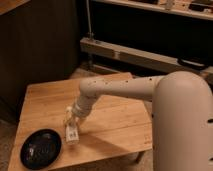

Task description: Place the bottle in the ceramic bowl

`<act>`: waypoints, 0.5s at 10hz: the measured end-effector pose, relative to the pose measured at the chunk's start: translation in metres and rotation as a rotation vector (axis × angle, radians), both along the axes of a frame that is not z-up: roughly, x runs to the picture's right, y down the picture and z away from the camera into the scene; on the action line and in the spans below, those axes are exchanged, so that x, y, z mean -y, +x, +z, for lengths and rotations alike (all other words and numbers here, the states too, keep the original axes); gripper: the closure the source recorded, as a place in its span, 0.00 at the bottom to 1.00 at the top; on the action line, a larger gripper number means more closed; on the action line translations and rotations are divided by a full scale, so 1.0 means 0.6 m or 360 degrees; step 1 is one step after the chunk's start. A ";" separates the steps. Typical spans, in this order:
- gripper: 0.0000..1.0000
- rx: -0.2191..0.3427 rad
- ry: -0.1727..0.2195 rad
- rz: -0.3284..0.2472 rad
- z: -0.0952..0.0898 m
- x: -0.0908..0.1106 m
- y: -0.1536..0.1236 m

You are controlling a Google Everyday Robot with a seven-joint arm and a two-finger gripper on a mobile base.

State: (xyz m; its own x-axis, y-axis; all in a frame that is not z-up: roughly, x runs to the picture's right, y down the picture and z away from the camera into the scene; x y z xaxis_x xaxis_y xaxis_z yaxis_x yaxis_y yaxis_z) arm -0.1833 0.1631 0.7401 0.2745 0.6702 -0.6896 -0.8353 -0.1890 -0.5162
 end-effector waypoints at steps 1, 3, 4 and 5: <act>1.00 0.0086 0.0057 -0.0021 -0.031 0.021 -0.033; 1.00 0.0246 0.0122 -0.0077 -0.073 0.032 -0.101; 0.97 0.0364 0.0164 -0.0114 -0.096 0.029 -0.147; 0.90 0.0440 0.0190 -0.0140 -0.105 0.022 -0.172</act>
State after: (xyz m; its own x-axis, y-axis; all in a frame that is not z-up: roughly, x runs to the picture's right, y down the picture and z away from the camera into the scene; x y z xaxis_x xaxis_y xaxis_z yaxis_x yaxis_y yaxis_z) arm -0.2864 0.1496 0.6773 0.5011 0.7076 -0.4982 -0.6704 -0.0466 -0.7405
